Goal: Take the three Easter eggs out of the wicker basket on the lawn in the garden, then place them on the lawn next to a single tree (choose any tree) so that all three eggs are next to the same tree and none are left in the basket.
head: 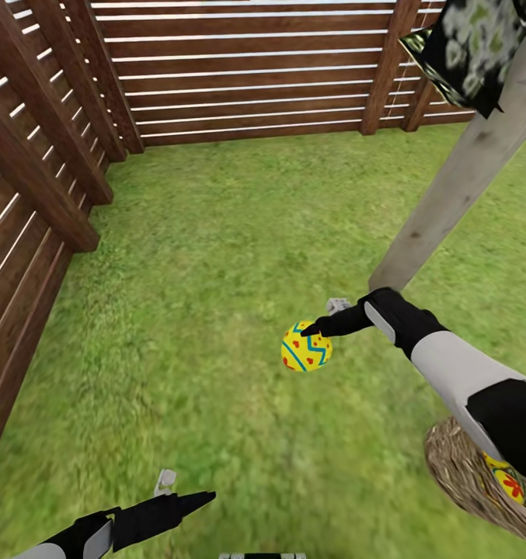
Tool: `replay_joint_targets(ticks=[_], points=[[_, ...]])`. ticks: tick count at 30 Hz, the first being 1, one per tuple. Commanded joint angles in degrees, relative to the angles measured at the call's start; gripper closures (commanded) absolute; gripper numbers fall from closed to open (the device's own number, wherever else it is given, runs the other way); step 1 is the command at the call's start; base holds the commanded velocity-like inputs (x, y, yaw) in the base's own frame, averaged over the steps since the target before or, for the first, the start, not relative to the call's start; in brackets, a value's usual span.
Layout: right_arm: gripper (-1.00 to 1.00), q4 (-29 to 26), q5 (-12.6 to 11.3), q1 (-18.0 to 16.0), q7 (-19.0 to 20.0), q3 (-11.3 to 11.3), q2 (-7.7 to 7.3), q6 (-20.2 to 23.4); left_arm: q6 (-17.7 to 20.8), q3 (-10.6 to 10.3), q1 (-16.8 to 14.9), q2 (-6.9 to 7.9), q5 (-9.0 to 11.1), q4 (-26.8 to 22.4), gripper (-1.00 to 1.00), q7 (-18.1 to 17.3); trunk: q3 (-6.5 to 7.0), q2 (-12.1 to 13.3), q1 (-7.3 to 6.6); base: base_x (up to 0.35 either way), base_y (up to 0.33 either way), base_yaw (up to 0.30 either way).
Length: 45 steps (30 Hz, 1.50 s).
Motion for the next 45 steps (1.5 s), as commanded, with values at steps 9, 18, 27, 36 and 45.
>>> replay_joint_targets(ticks=[9,18,27,36,45], points=[[1.00,4.2,-0.1,0.0,-3.5,0.2,0.14,-1.4,0.6,-0.5,0.0,0.03,0.6,0.0,-1.00,-0.2,-1.65,-3.6,1.98,0.000,0.000,0.000],[1.00,5.6,0.0,0.0,-3.8,0.4,0.31,-1.5,0.6,-0.5,-0.1,0.03,0.6,0.0,-1.00,-0.2,-3.27,-7.3,3.95,0.000,0.000,0.000],[1.00,5.9,0.1,0.0,-3.9,0.4,0.39,-3.3,0.6,-0.5,0.0,0.03,0.6,0.0,-1.00,-0.2,-4.89,-10.9,5.93,0.000,0.000,0.000],[1.00,7.9,0.3,0.0,-3.9,0.5,1.09,-3.5,0.6,-0.5,0.0,0.03,0.6,0.0,-1.00,-0.2,-6.50,-14.5,7.91,0.000,0.000,0.000],[1.00,8.3,0.2,0.0,-3.9,0.5,1.20,-3.5,0.5,-0.5,0.0,0.03,0.4,0.0,-1.00,-1.0,-8.12,-18.1,9.88,0.000,0.000,0.000]])
